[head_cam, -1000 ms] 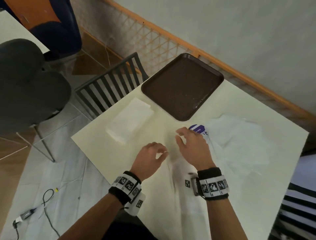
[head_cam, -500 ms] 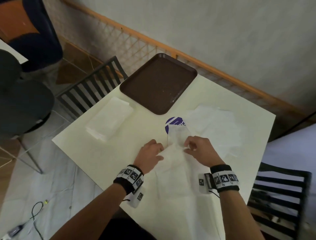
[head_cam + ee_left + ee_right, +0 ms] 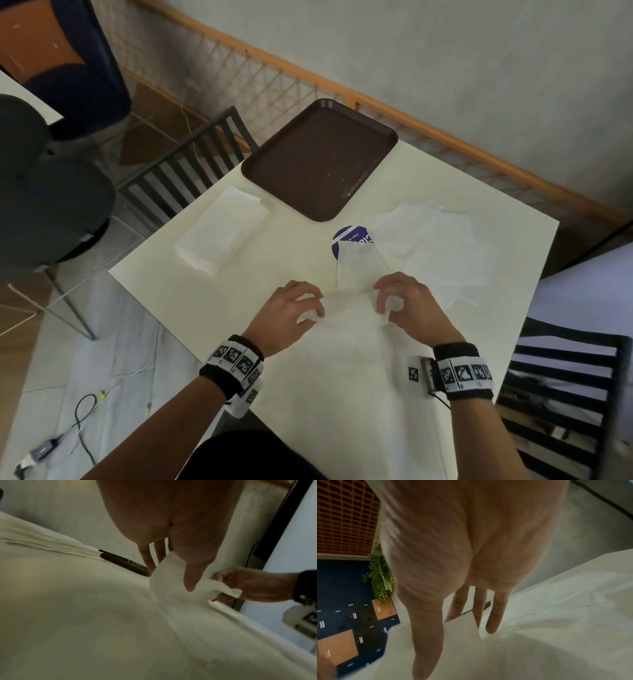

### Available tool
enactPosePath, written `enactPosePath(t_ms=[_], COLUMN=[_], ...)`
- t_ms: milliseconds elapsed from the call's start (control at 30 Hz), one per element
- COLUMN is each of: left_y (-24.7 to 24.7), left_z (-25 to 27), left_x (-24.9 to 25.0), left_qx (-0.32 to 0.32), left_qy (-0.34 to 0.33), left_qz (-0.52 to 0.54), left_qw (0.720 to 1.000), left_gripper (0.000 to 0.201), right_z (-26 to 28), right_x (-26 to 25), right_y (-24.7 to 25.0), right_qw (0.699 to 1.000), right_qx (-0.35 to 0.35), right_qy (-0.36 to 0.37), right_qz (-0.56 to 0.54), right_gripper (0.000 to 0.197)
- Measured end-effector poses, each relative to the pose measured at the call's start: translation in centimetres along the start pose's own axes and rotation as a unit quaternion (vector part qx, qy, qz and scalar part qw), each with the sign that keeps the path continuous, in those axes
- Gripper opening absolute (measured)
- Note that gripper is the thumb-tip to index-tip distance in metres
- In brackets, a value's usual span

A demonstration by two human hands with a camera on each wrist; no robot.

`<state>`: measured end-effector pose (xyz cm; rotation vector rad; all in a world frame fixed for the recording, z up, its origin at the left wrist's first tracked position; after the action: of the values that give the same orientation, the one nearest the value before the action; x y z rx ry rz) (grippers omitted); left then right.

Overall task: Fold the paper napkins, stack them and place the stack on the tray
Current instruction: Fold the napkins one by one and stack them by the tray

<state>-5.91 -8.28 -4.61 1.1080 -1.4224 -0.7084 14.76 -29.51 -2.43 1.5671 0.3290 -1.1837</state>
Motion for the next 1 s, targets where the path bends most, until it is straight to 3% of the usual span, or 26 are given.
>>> enactPosePath(t_ms=[133, 233, 333, 400, 467, 567, 633, 700, 800, 900, 1000], left_y=[-0.5, -0.3, 0.2, -0.1, -0.7, -1.2, -1.0, -0.7, 0.2, 0.6, 0.8], left_z=[1.5, 1.5, 0.9, 0.3, -0.2, -0.9, -1.4, -1.8, -2.3, -2.7, -2.6], left_x=[-0.6, 0.2, 1.3, 2.0, 2.3, 2.2, 1.5, 0.7, -0.5, -2.3, -2.9], left_qx=[-0.080, -0.066, -0.053, -0.106, -0.137, -0.130, -0.136, -0.136, -0.077, -0.010, 0.026], left_qy=[0.009, 0.051, 0.080, 0.082, 0.073, 0.039, 0.042, 0.053, 0.112, 0.224, 0.282], left_qz=[0.011, 0.030, 0.042, 0.031, 0.001, 0.000, 0.031, 0.076, 0.126, 0.089, 0.061], left_qw=[0.997, 0.996, 0.995, 0.991, 0.988, 0.991, 0.989, 0.986, 0.983, 0.970, 0.957], left_gripper=[0.041, 0.052, 0.072, 0.095, 0.101, 0.068, 0.038, 0.020, 0.017, 0.028, 0.015], right_z=[2.1, 2.6, 2.5, 2.2, 2.0, 2.2, 2.5, 2.6, 2.9, 3.6, 4.0], right_x=[1.5, 2.1, 1.7, 0.9, 0.0, -0.5, -0.3, 0.2, 1.3, 2.0, 1.3], right_y=[-0.5, -0.6, -0.3, -0.3, -0.6, -0.9, -0.9, -1.0, -1.1, -1.5, -2.0], right_qw=[0.999, 0.997, 0.995, 0.988, 0.984, 0.974, 0.943, 0.925, 0.934, 0.935, 0.943], right_qx=[-0.001, 0.028, 0.097, 0.152, 0.168, 0.165, 0.184, 0.210, 0.227, 0.229, 0.211], right_qy=[-0.031, -0.015, -0.003, -0.022, -0.038, -0.080, -0.155, -0.194, -0.200, -0.211, -0.207], right_qz=[0.044, 0.077, 0.035, -0.006, -0.041, -0.134, -0.229, -0.250, -0.188, -0.172, -0.154], right_gripper=[0.060, 0.053, 0.052, 0.055, 0.059, 0.042, 0.033, 0.034, 0.016, 0.023, 0.027])
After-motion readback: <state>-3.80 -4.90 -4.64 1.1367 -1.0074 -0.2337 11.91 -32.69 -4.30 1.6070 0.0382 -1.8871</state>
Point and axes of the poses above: each hand's wrist, its own z-axis away from the middle knuckle, its own y-axis out of the back of the hand, x = y × z, the point moved 3 cm from there along -z, towards the middle knuckle, and after that the axes turned 13 degrees about -z, right-handed, at the moved point
